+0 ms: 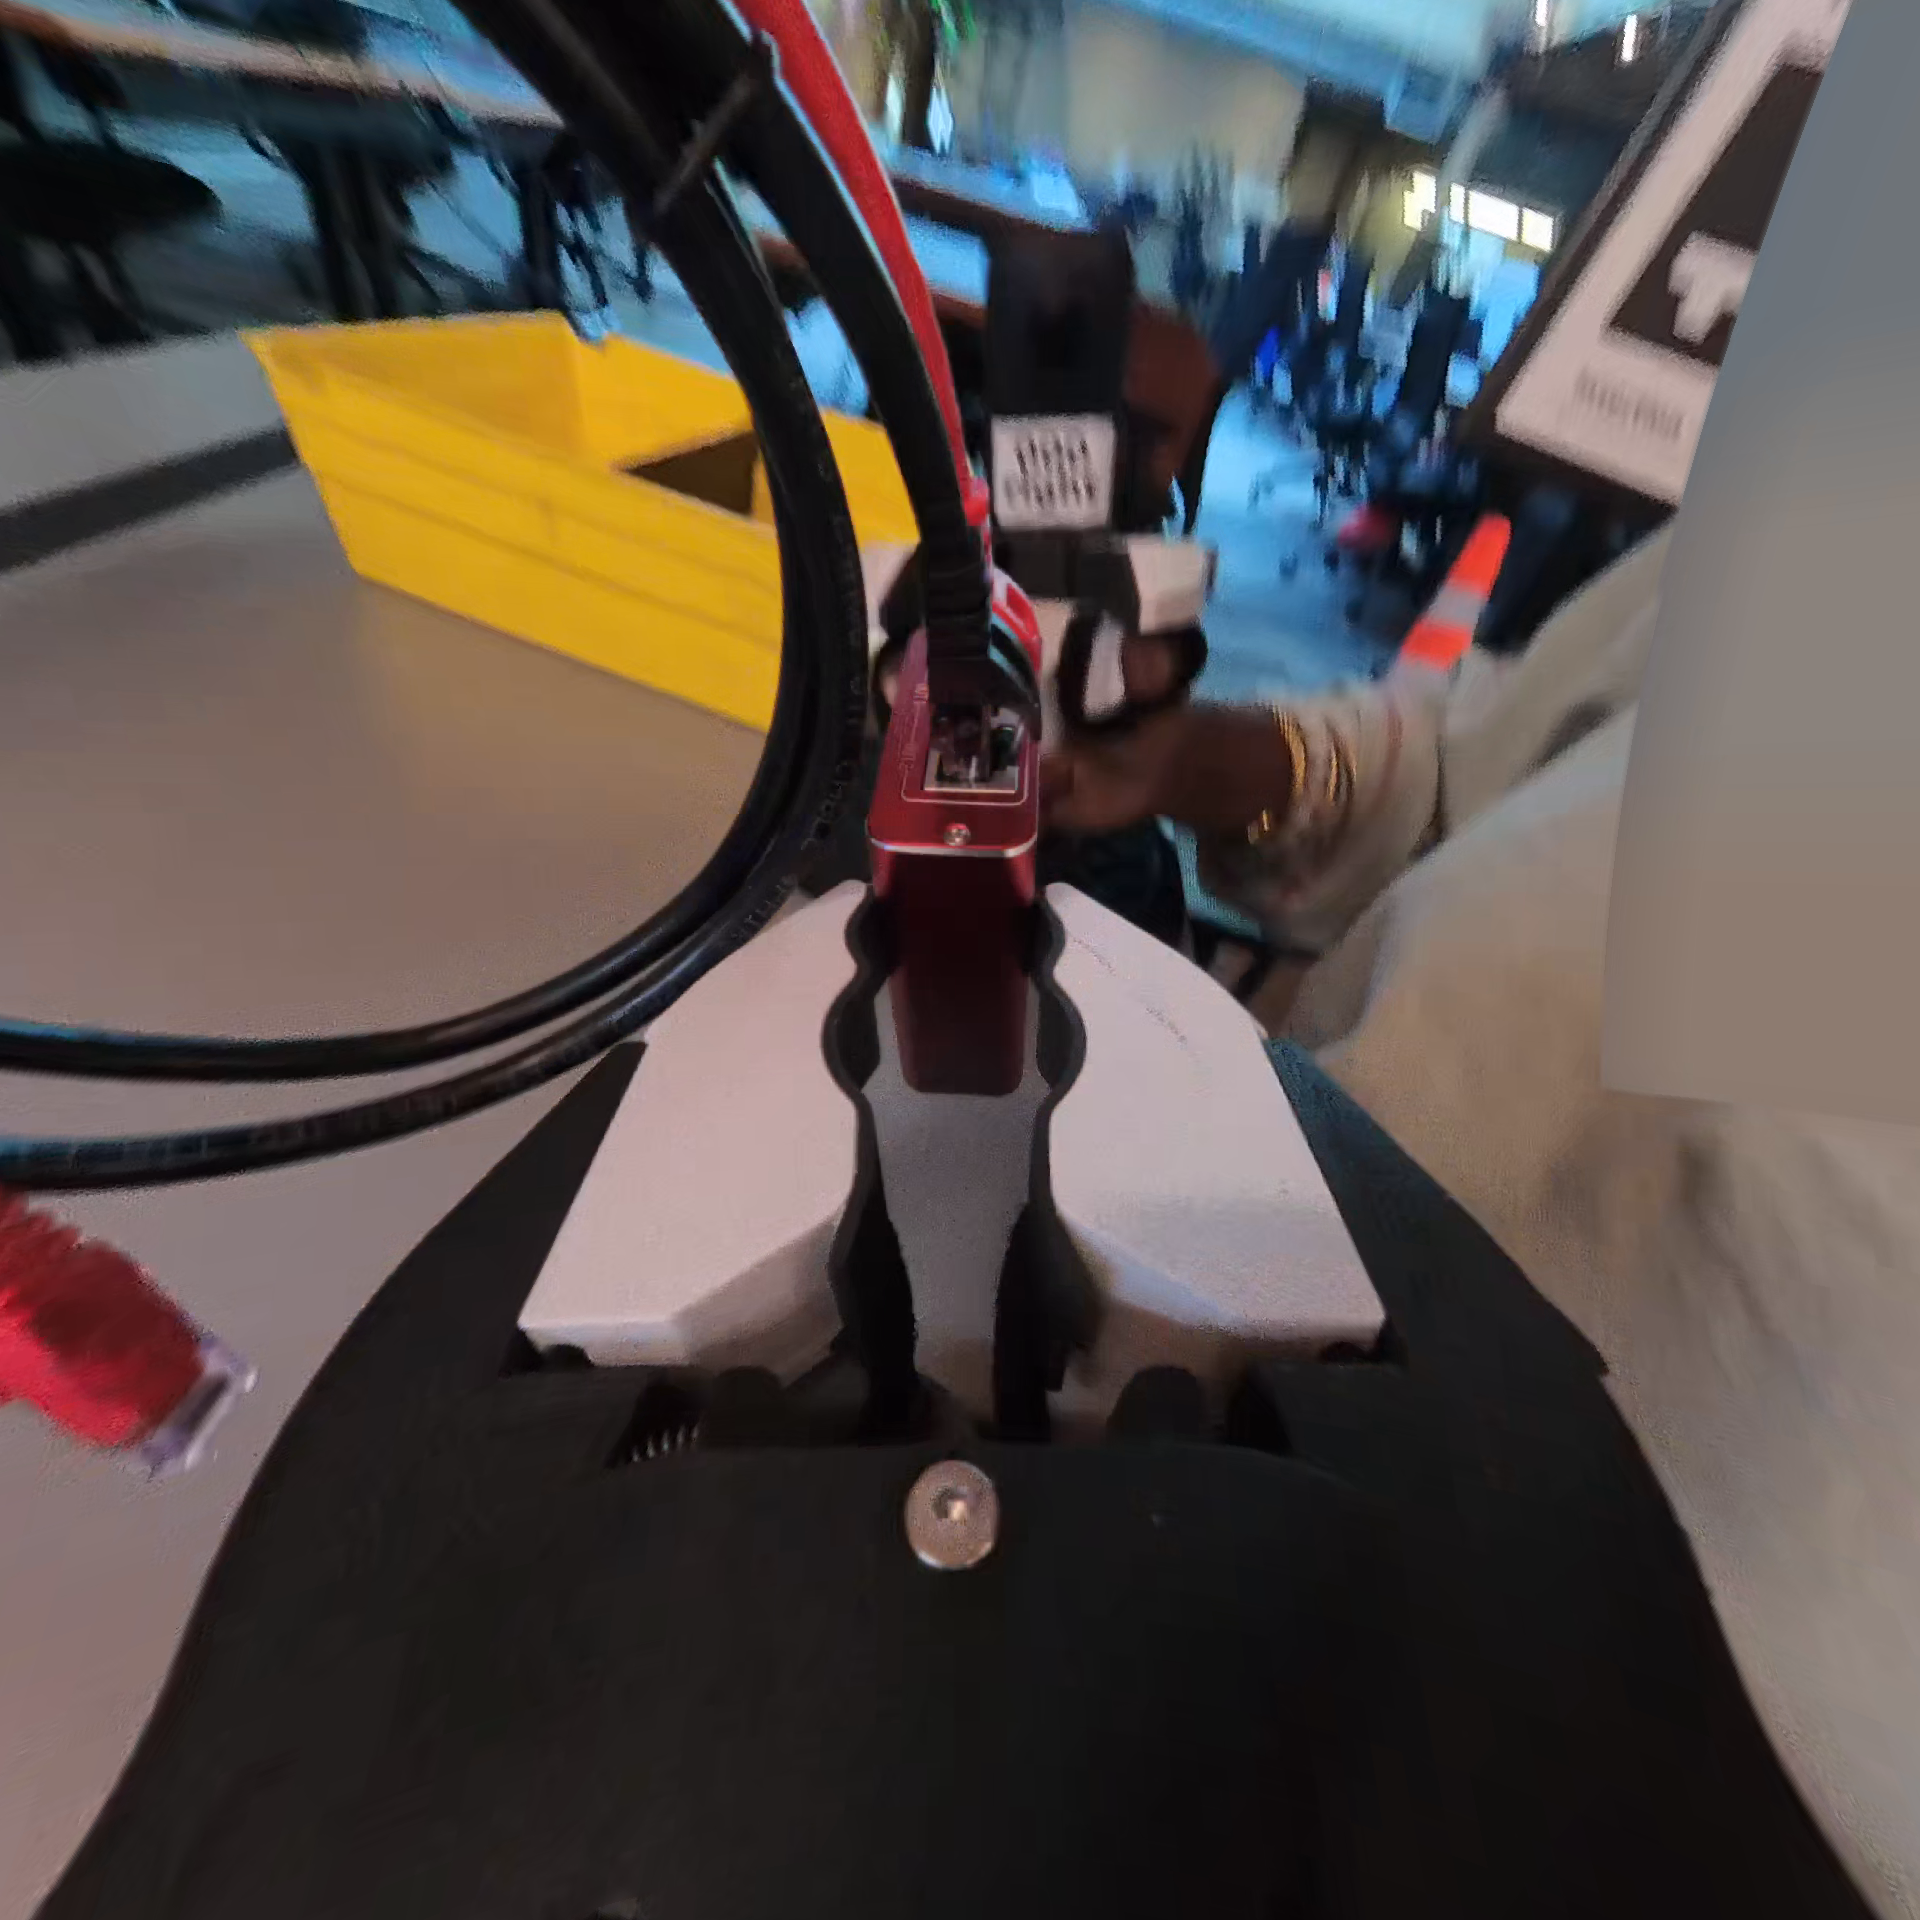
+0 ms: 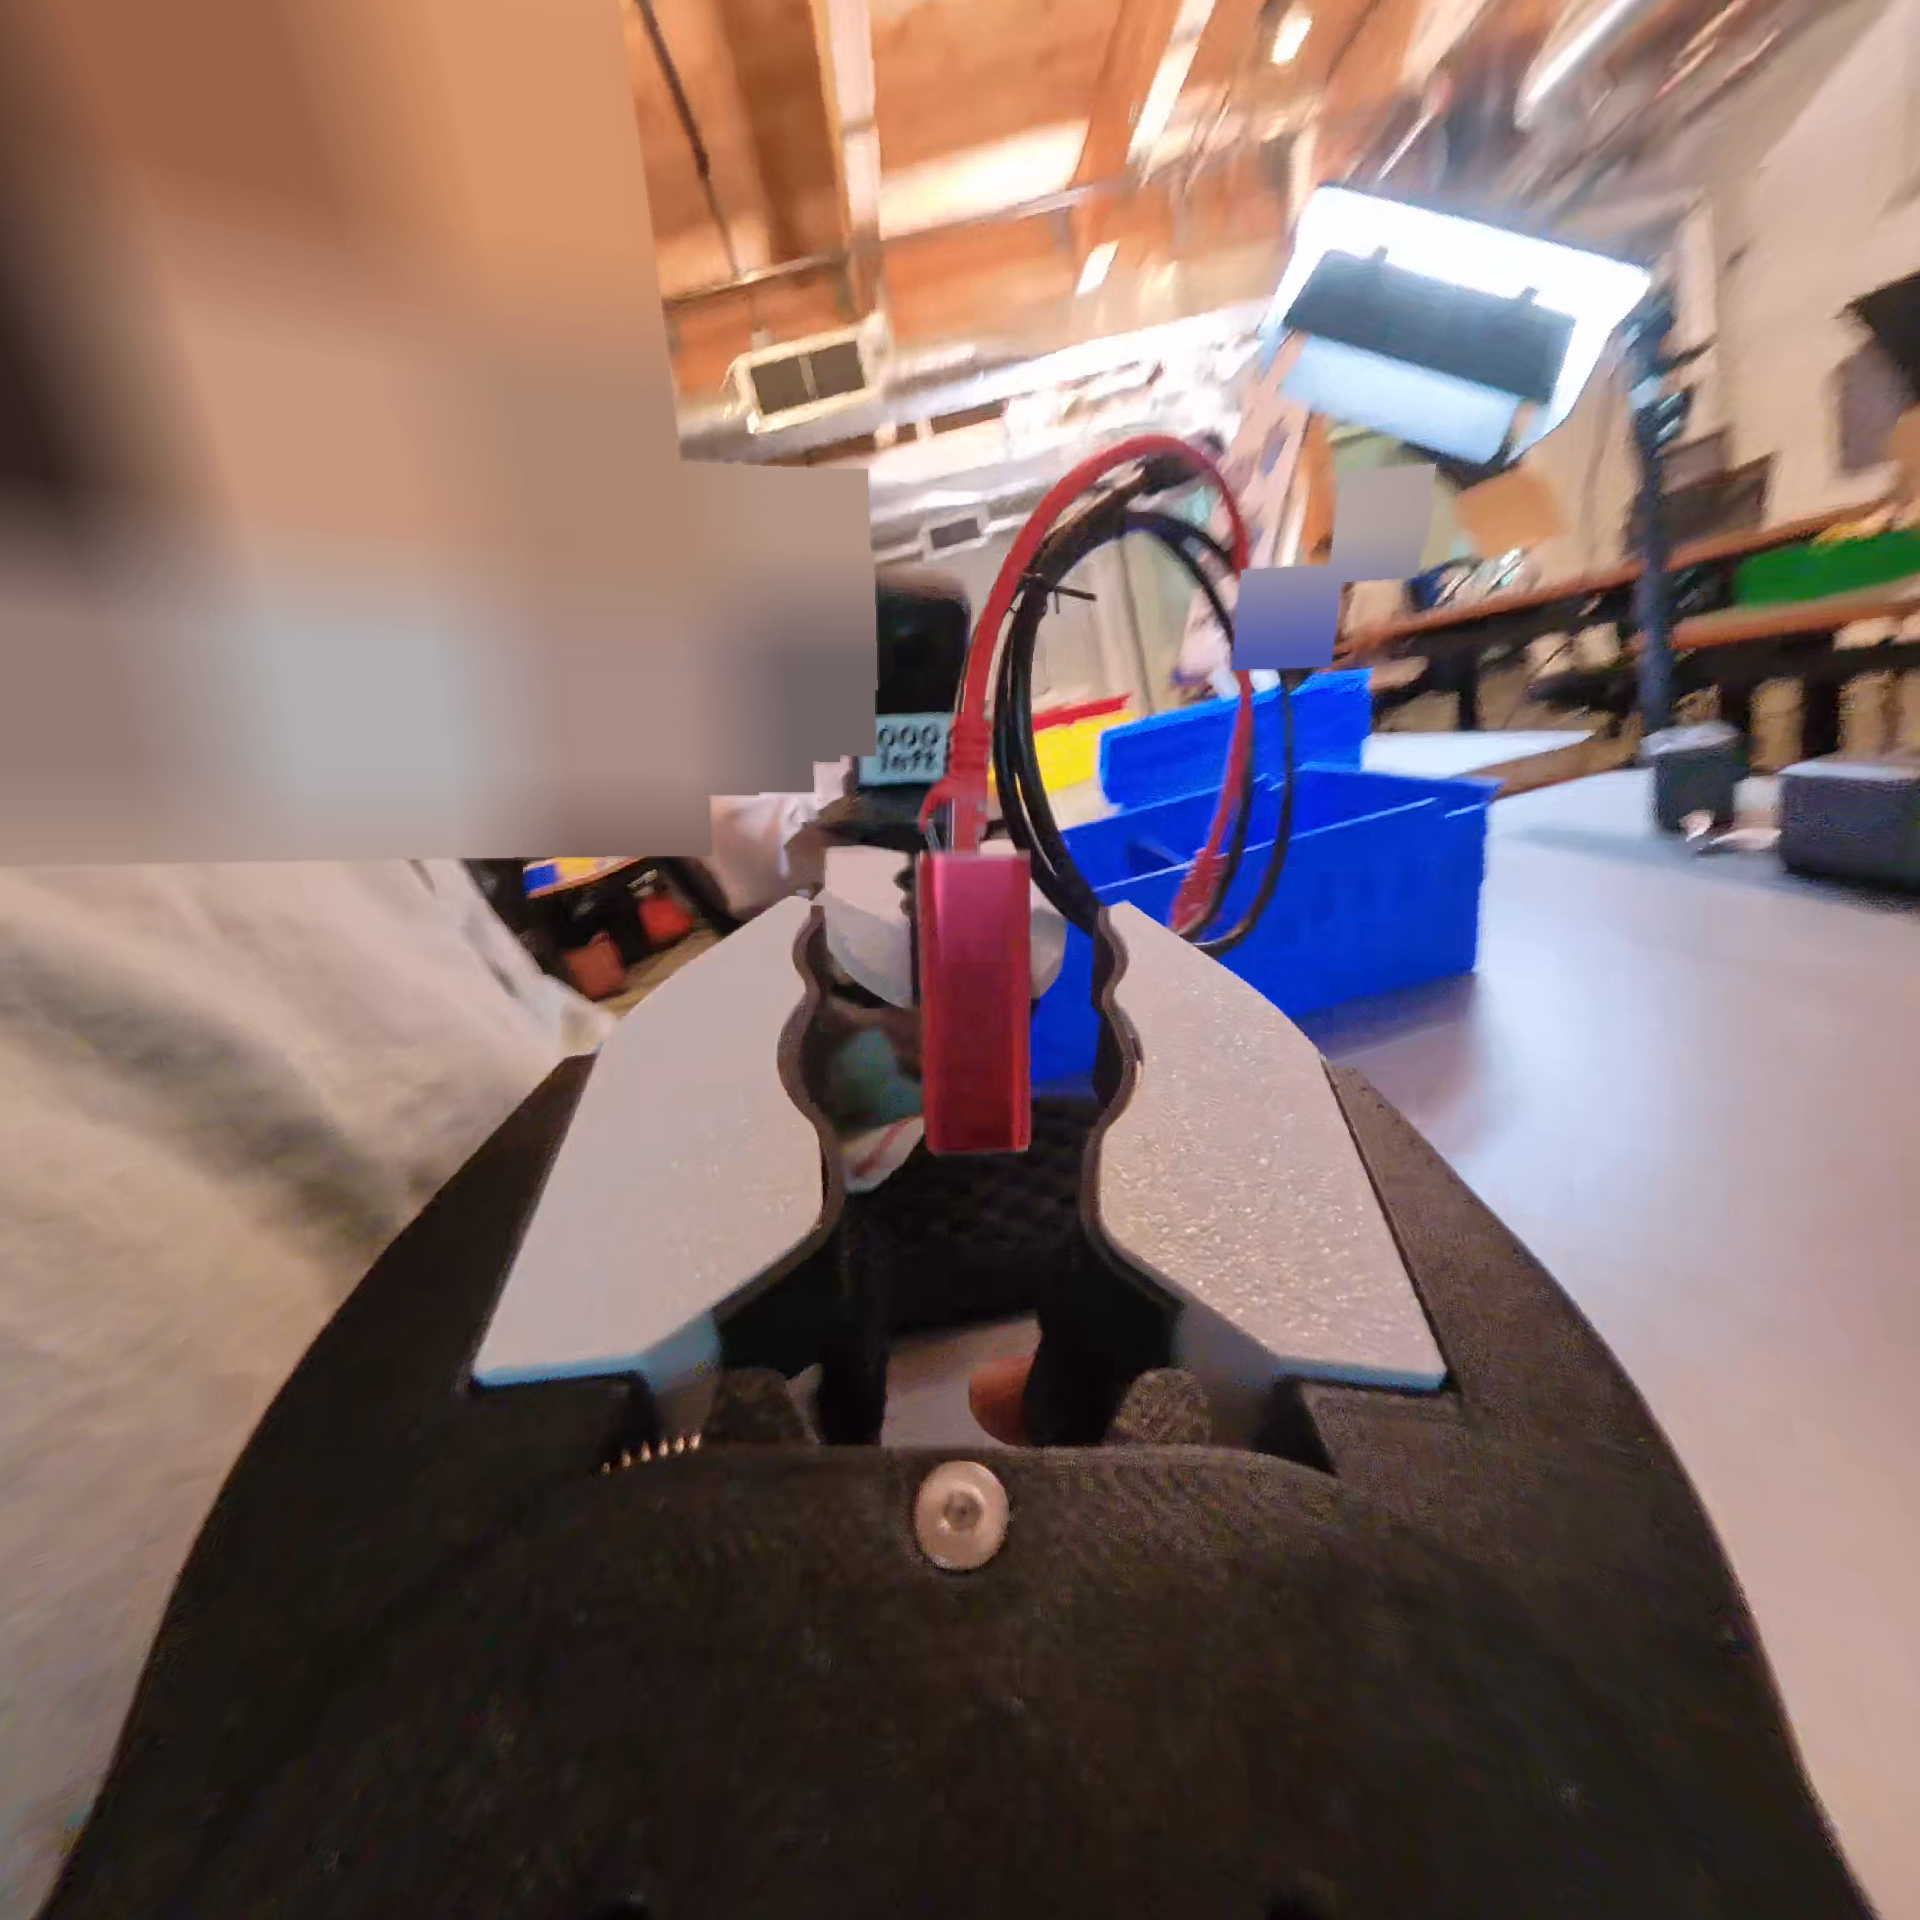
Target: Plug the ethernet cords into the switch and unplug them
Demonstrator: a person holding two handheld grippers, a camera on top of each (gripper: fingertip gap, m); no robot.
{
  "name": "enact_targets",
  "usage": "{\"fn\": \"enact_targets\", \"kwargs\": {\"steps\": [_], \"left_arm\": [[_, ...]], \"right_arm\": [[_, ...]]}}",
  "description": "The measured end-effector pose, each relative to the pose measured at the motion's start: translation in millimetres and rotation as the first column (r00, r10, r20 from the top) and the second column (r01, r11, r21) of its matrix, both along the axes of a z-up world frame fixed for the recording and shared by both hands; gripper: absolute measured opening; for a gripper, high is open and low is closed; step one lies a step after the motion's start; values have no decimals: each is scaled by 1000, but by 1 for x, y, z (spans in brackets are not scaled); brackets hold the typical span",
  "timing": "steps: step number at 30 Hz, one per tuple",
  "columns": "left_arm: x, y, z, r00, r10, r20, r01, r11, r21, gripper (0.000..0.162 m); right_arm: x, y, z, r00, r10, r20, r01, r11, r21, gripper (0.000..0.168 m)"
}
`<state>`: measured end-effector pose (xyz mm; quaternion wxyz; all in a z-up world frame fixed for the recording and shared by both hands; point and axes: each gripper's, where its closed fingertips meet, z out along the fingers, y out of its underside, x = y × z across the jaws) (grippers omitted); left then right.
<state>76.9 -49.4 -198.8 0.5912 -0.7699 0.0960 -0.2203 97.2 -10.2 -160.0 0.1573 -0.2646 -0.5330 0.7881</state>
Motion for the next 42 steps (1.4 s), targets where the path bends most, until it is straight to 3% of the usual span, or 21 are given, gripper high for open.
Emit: {"fn": "enact_targets", "kwargs": {"steps": [3,7,8,9,10,14,15,18,21,25,28,31,33,38,42], "left_arm": [[4,-6,-14,991,-94,-99,81,988,-130,26],[6,-4,-18,978,-145,-151,115,975,-190,26],[6,-4,-19,974,-158,-164,123,971,-204,26],[8,-5,-19,969,-177,-174,138,967,-214,26],[10,-5,-18,966,-186,-181,147,967,-210,26],[7,4,-4,983,-98,-156,81,991,-108,27],[4,8,1,988,-42,-148,34,998,-56,32],[-7,24,11,974,173,-146,-157,981,111,79],[-9,37,12,891,389,-234,-322,905,278,99],[-15,50,6,637,583,-505,-401,809,429,99],[-22,48,16,486,651,-584,-394,759,518,86],[-25,47,13,498,618,-609,-397,786,474,84],[-29,47,7,495,611,-618,-424,790,443,91],[-30,50,6,413,641,-647,-442,762,473,99],[-34,53,0,374,622,-687,-432,773,464,86]], "right_arm": [[1,-6,3,996,76,39,-77,997,27,45],[-7,-26,-4,984,133,116,-150,978,147,45],[-8,-30,-6,982,145,121,-165,971,175,38],[-8,-33,-7,982,157,107,-175,966,192,19],[-9,-34,-7,985,150,90,-166,966,199,11],[-11,-27,4,992,126,15,-127,988,86,9],[-13,-23,8,995,103,0,-103,994,23,8],[-22,0,18,1000,11,-2,-11,975,-220,9],[-34,24,20,995,-87,48,100,891,-443,10],[-41,39,23,988,-130,83,153,771,-618,10],[-42,31,24,988,-122,92,153,775,-613,10],[-40,25,22,988,-109,108,152,788,-597,10],[-39,24,18,985,-118,129,172,782,-600,11],[-41,34,8,965,-160,206,259,682,-683,10],[-40,30,10,972,-108,208,229,629,-743,10]]}}
